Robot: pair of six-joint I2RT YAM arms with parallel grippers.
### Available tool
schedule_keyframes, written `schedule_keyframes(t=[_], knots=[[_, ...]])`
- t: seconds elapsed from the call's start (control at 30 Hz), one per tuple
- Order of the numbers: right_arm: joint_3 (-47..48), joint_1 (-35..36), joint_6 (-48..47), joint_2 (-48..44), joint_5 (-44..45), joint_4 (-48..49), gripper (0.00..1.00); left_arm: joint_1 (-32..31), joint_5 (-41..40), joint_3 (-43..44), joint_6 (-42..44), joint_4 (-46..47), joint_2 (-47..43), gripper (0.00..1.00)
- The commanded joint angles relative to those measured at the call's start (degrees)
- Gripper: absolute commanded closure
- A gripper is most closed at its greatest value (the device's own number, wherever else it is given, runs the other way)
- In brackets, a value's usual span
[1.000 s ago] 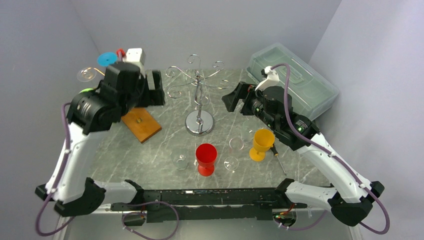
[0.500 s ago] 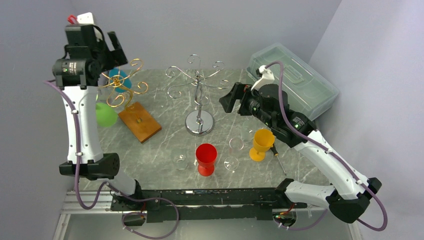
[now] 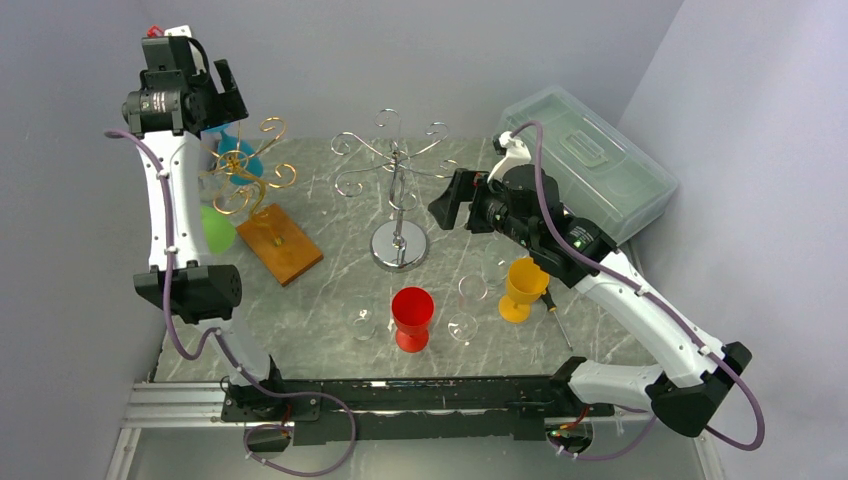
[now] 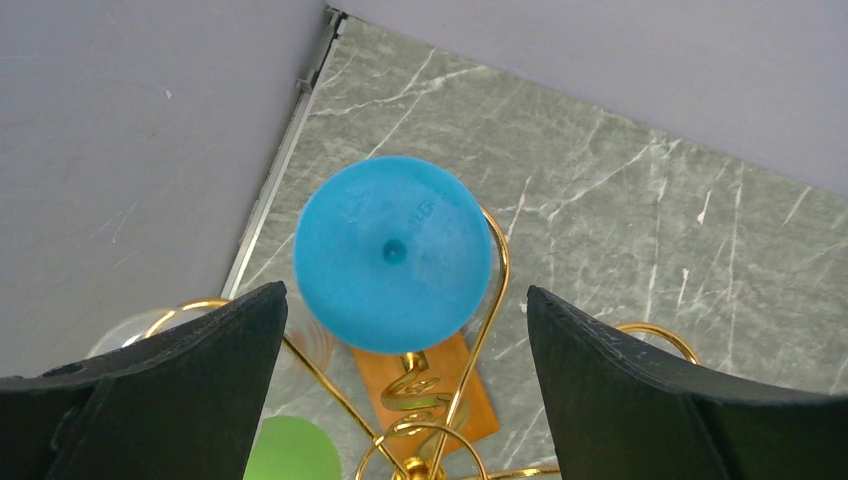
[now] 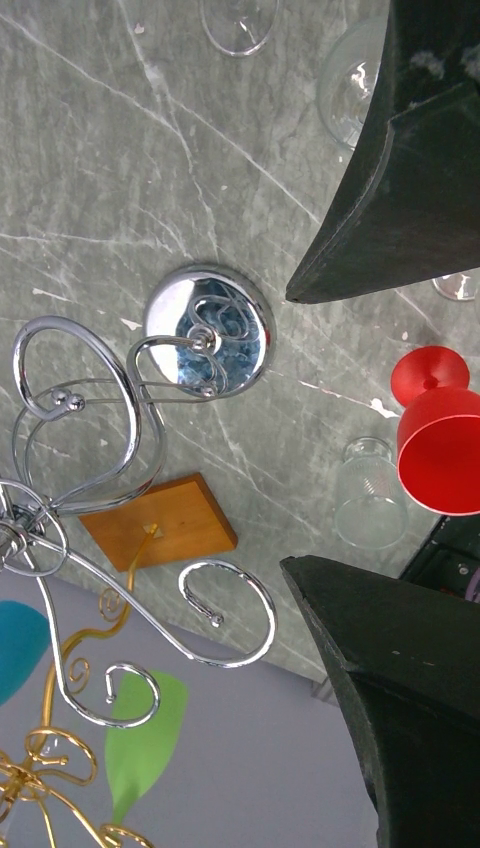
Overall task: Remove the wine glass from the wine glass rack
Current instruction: Pick up the wine glass from the wine rack.
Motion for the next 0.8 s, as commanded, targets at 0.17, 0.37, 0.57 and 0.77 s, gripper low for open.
schedule_keyframes(t=[0.17, 0.37, 0.57, 0.77], knots=[[2.2, -0.4, -1.1, 0.8, -1.0, 1.6, 0.0, 0.5, 0.4, 3.8, 2.2, 3.3, 2.4, 0.06], [1.9, -0.4, -1.0, 1.0, -0.9, 1.8, 0.0, 0.5, 0.5, 3.5, 2.0, 3.7, 3.7, 0.08], [1.7, -0.6, -0.8, 1.4, -1.5, 2.2, 0.0, 0.5, -0.9, 3.2, 2.2, 3.7, 4.0, 0.08], [1.5, -0.6, -0.8, 1.7, -1.7, 2.5, 0.0, 0.5, -2.0, 2.1, 2.7, 4.4, 3.3, 0.07]])
